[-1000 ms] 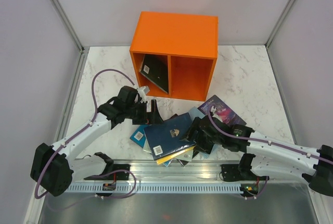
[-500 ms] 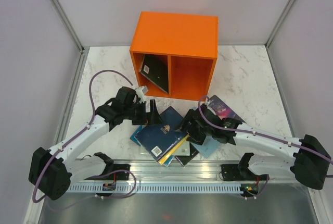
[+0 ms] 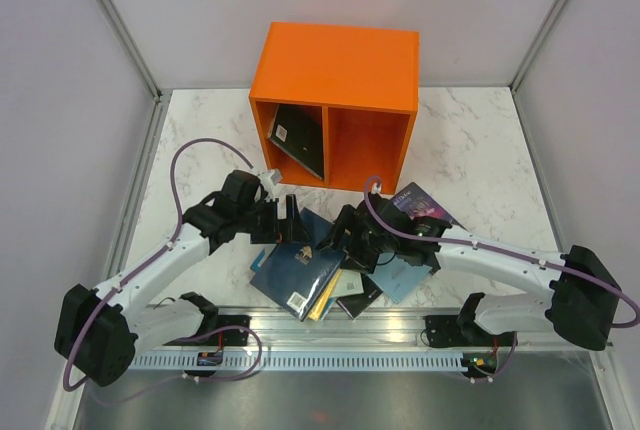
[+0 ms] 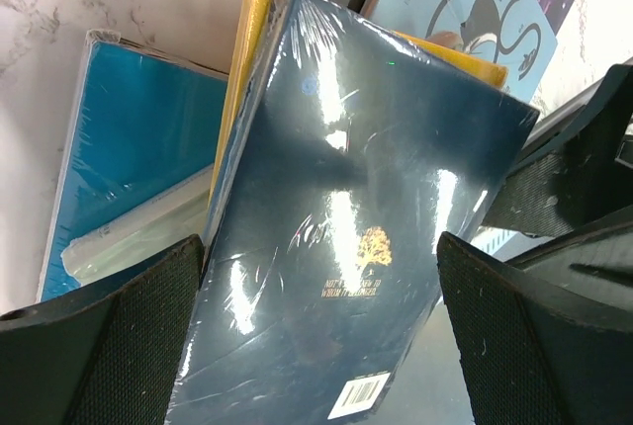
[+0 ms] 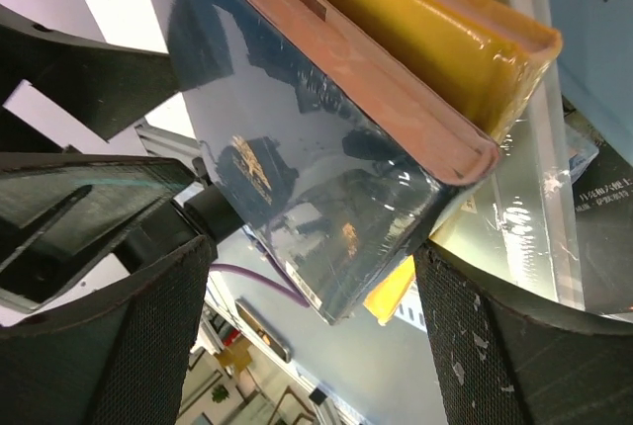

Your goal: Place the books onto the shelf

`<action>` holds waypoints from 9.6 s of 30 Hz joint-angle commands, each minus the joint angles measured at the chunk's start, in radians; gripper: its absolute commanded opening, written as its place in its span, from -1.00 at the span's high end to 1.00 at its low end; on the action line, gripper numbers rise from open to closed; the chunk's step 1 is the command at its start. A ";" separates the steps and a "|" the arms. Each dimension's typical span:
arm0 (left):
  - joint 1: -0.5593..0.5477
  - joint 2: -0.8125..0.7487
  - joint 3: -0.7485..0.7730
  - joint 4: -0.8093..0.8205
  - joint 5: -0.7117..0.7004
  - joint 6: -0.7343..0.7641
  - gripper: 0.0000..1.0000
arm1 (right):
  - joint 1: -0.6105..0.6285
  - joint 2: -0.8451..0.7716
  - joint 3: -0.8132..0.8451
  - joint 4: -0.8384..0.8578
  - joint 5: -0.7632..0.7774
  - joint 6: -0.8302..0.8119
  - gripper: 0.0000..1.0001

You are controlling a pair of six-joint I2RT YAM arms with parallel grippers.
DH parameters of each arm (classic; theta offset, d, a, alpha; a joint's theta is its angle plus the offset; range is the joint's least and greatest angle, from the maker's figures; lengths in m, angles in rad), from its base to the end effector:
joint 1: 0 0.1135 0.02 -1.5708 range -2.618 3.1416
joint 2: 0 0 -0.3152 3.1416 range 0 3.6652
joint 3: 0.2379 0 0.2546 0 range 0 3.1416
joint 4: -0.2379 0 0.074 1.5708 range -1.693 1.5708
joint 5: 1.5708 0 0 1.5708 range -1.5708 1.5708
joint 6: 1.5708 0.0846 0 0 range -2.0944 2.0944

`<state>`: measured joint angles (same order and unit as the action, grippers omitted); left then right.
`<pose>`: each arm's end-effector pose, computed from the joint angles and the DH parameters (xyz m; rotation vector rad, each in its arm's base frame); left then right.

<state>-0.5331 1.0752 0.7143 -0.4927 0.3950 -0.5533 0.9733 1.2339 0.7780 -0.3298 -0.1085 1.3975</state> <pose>0.1753 -0.1412 0.2449 0.1666 2.5690 -0.9371 0.1478 0.2335 0.2441 0.5150 2.6834 1.1038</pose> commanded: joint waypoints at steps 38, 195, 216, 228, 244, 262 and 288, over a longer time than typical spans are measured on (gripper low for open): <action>-0.007 0.080 -0.004 0.213 0.242 -0.194 -1.00 | 0.030 -0.057 -0.189 0.552 0.164 -0.026 0.66; -0.163 -0.469 0.223 -0.455 -0.312 -0.086 -0.99 | -0.332 0.773 0.328 0.649 1.006 -0.523 -0.20; -0.163 -0.397 0.304 -0.534 -0.262 -0.042 -0.99 | -0.168 0.349 0.219 0.332 1.101 -0.513 -0.96; -0.067 -0.222 0.171 -0.324 -0.025 0.035 -1.00 | 0.125 -0.002 0.000 0.169 0.704 -0.279 -0.90; 0.087 0.006 0.011 -0.063 0.068 0.075 -1.00 | 0.324 0.079 -0.164 0.284 0.675 0.018 -0.89; 0.093 0.161 -0.042 0.077 0.205 0.058 -1.00 | 0.361 0.107 -0.270 0.594 0.665 -0.003 -0.22; 0.107 0.227 -0.035 0.137 0.281 0.023 -1.00 | 0.370 0.137 -0.187 0.649 0.630 -0.134 0.65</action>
<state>-0.4026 1.2766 0.7155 -0.4122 0.6373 -0.5297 1.3380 1.3075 0.5507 0.2806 0.5732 1.3449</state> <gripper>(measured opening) 0.997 0.235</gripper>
